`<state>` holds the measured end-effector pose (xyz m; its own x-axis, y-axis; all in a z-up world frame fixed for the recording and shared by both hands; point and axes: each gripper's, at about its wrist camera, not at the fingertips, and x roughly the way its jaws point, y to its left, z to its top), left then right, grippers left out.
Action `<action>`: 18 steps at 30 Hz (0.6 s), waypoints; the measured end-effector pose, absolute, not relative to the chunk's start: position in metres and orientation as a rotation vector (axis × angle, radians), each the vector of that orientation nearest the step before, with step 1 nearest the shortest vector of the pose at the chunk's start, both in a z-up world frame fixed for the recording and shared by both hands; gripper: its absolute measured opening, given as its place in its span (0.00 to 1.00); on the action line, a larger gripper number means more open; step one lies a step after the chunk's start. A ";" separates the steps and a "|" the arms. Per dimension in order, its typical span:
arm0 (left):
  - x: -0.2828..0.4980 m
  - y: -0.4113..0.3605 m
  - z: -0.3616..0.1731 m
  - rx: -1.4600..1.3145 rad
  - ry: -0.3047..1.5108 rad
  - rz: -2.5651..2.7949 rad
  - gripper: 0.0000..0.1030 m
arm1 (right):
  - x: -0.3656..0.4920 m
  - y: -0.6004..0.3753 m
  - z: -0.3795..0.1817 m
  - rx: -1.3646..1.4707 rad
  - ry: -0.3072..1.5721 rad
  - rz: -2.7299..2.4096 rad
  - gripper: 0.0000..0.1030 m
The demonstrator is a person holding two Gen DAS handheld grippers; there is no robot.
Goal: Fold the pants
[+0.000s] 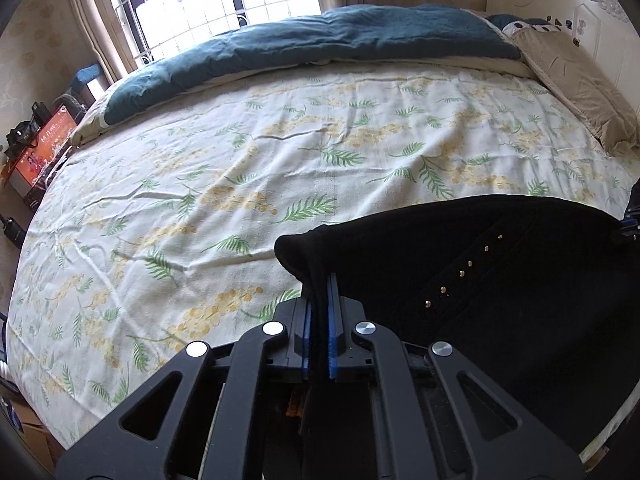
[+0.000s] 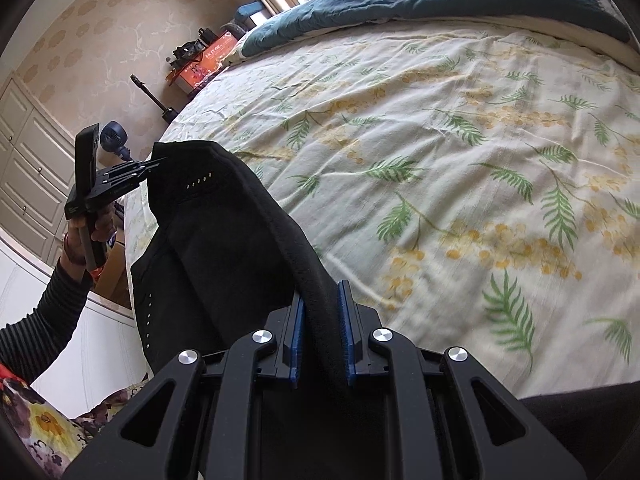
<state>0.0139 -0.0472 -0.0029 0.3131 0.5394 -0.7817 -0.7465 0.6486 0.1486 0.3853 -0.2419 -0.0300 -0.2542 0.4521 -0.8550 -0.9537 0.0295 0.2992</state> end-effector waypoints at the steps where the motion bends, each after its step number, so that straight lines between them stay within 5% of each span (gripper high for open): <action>1: 0.012 -0.050 -0.001 -0.258 0.909 0.865 0.05 | 0.383 -0.246 -0.029 -0.634 1.090 1.519 0.16; 11: 0.009 -0.037 0.007 -0.343 0.892 0.876 0.06 | 0.391 -0.227 -0.019 -0.609 0.986 1.367 0.14; 16: 0.033 -0.001 -0.015 -0.189 0.963 1.049 0.30 | 0.417 -0.191 -0.025 -0.553 1.036 1.199 0.26; 18: 0.029 -0.004 -0.018 -0.115 0.979 1.123 0.58 | 0.406 -0.199 -0.018 -0.539 0.966 1.156 0.56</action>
